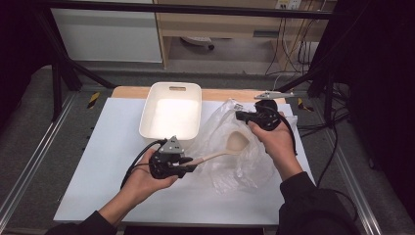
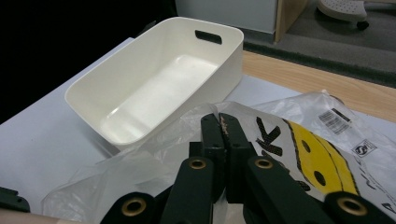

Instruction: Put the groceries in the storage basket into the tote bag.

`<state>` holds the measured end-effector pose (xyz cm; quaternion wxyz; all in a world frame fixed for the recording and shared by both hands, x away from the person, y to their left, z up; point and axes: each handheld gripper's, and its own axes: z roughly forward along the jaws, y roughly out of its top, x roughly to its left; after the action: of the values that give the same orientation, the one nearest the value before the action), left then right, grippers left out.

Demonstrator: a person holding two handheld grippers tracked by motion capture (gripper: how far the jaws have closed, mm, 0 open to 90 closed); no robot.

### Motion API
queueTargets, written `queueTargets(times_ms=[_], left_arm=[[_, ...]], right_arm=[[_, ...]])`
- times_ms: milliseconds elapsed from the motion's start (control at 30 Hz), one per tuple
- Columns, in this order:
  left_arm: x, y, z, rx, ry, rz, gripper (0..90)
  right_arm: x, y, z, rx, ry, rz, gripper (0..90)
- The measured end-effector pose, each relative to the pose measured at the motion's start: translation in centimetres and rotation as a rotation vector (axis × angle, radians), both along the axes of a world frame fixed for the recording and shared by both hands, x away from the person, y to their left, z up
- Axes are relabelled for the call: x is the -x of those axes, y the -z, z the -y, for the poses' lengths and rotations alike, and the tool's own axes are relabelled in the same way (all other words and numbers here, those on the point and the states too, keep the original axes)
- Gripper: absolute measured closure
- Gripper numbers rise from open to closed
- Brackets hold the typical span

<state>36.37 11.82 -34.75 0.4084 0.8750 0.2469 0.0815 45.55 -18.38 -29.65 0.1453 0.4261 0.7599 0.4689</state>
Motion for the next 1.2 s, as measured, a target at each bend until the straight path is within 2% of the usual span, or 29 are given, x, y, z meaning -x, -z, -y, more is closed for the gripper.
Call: queueTargets(times_ms=[167,433,633,900,1067,1200], left_arm=[[-0.1,-0.7,1.2,-0.001,0.007,0.012,69.0],[-0.2,-1.4,3.9,-0.059,0.017,0.034,69.0],[-0.8,-1.2,5.8,-0.075,0.018,0.04,69.1],[-1.8,-0.6,7.7,-0.062,0.009,0.037,69.1],[-1.7,-0.7,8.9,-0.038,0.004,0.033,69.1],[-1.7,-0.7,9.8,-0.035,0.002,0.033,69.0]], right_arm=[[0.0,0.2,0.2,-0.002,0.0,-0.001,90.0],[0.2,0.6,-0.1,-0.002,-0.005,-0.007,90.0],[0.5,0.6,-0.1,-0.011,-0.007,-0.004,90.0],[0.8,0.6,0.0,-0.012,-0.009,-0.007,90.0],[0.7,1.0,-0.2,-0.004,-0.018,-0.011,90.0],[0.8,1.1,-0.2,-0.007,-0.016,-0.015,90.0]])
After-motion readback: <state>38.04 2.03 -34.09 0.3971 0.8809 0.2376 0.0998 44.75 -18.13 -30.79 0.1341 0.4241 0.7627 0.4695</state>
